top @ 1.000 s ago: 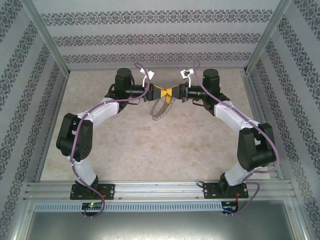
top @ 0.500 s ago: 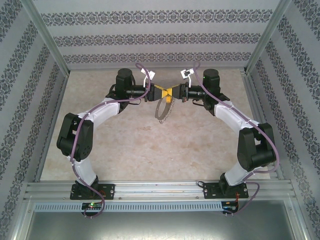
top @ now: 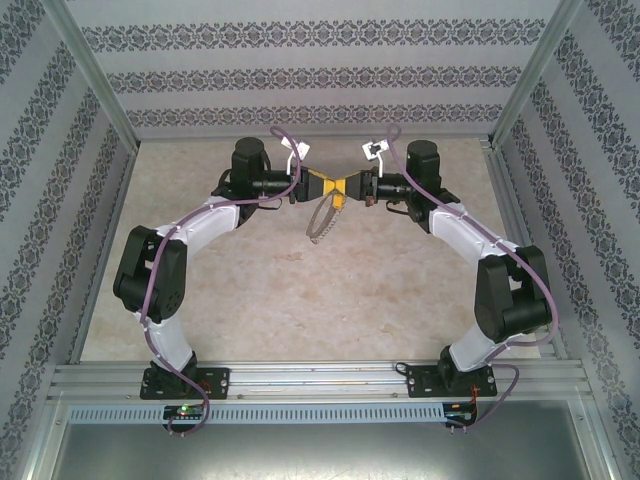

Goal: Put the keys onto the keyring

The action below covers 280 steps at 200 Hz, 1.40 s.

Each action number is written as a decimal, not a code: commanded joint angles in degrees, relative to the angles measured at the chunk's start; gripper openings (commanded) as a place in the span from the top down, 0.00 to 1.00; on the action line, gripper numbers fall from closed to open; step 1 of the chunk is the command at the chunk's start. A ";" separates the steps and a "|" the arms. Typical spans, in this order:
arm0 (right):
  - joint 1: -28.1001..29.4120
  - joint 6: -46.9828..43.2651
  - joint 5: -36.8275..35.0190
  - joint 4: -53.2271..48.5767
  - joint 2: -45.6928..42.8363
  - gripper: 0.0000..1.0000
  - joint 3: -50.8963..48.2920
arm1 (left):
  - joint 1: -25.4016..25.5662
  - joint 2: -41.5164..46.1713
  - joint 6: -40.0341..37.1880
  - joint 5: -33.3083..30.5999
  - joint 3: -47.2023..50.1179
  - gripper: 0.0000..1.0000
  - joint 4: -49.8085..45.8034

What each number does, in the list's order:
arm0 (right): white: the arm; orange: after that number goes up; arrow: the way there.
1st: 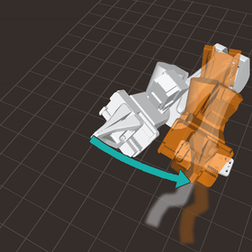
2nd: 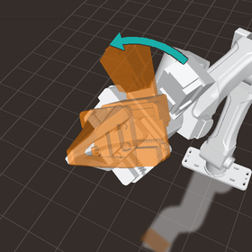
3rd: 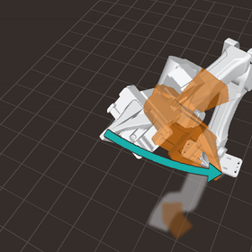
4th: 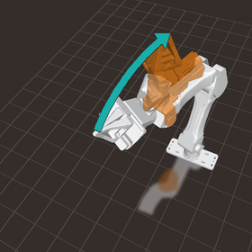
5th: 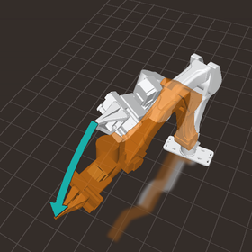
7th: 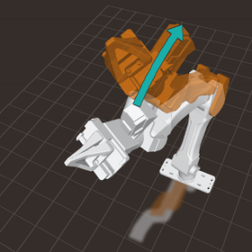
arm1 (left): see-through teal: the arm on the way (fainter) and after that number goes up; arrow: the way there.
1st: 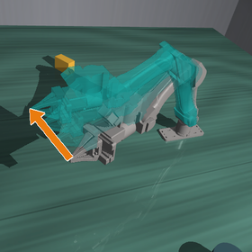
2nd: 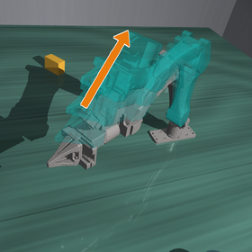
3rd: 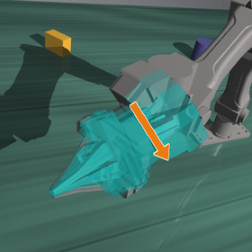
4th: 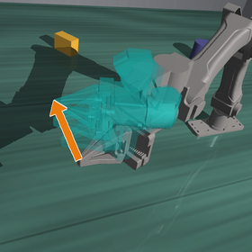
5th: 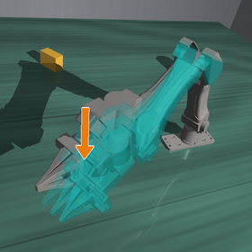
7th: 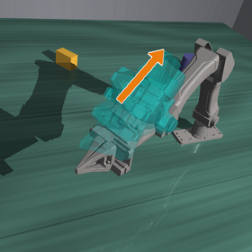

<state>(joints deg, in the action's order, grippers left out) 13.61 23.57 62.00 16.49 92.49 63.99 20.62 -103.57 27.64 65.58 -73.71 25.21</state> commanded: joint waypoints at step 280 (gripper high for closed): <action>0.34 4.15 -31.27 10.36 -18.92 0.48 -21.59 | 1.26 7.60 14.55 -10.49 11.22 1.00 26.75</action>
<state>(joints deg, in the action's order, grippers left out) 12.05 28.53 39.57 23.86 73.87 46.63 21.69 -98.67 37.30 56.12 -63.09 41.28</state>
